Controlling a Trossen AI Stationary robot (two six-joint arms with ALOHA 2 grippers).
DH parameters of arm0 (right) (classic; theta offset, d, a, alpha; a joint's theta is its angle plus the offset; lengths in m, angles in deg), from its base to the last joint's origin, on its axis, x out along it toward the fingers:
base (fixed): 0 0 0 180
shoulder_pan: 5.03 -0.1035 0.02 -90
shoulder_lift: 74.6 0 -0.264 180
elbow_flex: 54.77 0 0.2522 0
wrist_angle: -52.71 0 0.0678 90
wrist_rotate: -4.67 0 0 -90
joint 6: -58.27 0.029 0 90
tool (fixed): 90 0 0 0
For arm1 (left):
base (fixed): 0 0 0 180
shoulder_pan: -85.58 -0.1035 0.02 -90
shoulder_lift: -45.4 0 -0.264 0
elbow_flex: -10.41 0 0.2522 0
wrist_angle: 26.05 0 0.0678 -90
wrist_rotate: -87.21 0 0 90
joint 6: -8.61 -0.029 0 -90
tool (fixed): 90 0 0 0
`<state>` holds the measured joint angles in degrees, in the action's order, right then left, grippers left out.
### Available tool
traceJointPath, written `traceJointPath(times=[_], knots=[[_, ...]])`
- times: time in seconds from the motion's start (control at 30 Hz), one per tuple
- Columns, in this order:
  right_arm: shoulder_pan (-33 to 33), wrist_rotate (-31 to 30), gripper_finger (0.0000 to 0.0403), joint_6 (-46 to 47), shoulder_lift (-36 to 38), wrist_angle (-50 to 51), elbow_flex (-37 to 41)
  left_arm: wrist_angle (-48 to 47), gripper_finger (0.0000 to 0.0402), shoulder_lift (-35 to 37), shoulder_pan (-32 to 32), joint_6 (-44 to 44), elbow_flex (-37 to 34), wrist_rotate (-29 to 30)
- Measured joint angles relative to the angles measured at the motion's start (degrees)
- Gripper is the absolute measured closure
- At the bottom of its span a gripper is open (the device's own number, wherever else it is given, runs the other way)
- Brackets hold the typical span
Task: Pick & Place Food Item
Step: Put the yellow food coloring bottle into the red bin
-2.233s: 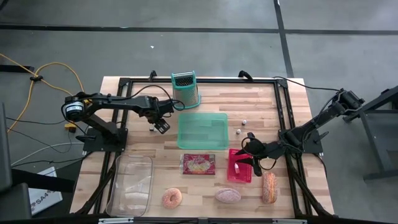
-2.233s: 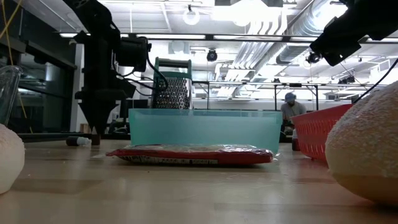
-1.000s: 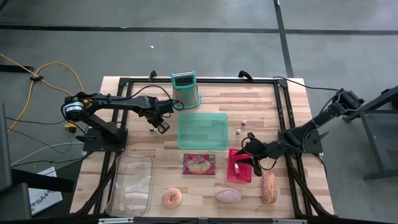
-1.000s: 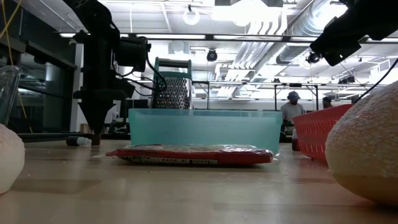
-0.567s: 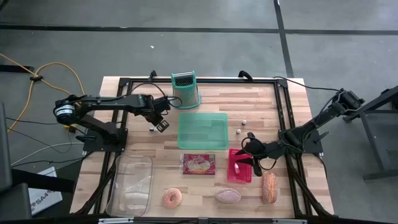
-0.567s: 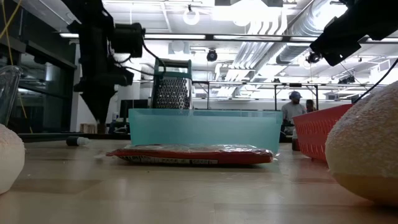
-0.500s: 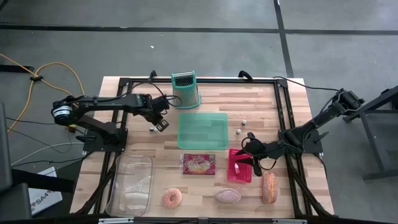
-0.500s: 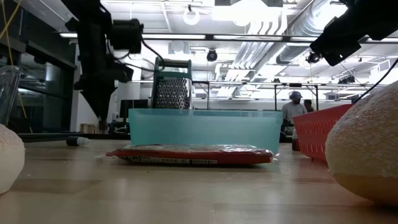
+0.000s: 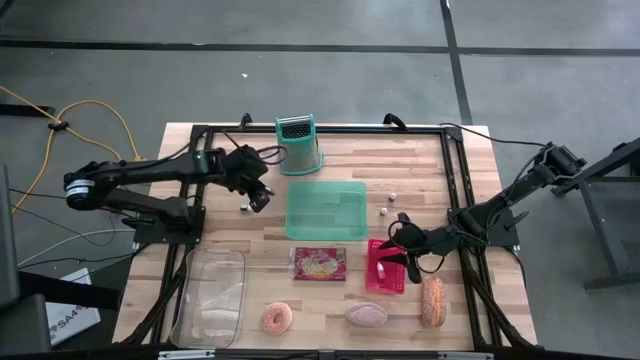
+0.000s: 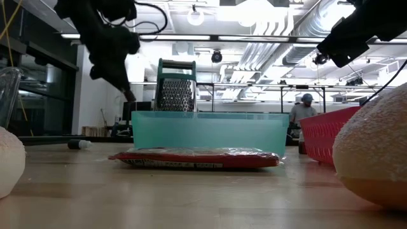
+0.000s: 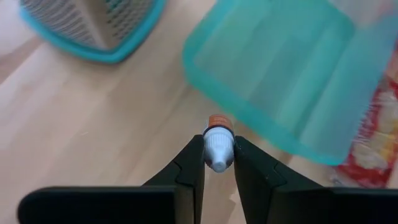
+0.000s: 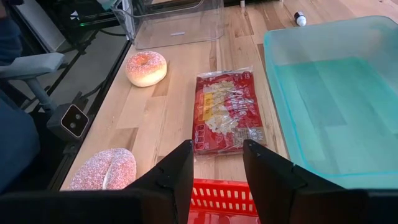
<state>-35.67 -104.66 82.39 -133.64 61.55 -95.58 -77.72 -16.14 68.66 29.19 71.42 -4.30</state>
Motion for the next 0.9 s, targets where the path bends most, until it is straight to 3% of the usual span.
traceJointPath(times=[0.6, 0.9], knots=[[-0.01, 0.01, 0.0275, 0.0, 0.0, -0.01, 0.0, 7.38, 0.034, -1.23, 5.25, -1.79, 0.0, -0.16], [-0.01, 0.01, 0.0275, 0.0, 0.01, 0.02, 0.0, 16.27, 0.034, -8.09, 7.56, -3.48, 1.54, -0.19]])
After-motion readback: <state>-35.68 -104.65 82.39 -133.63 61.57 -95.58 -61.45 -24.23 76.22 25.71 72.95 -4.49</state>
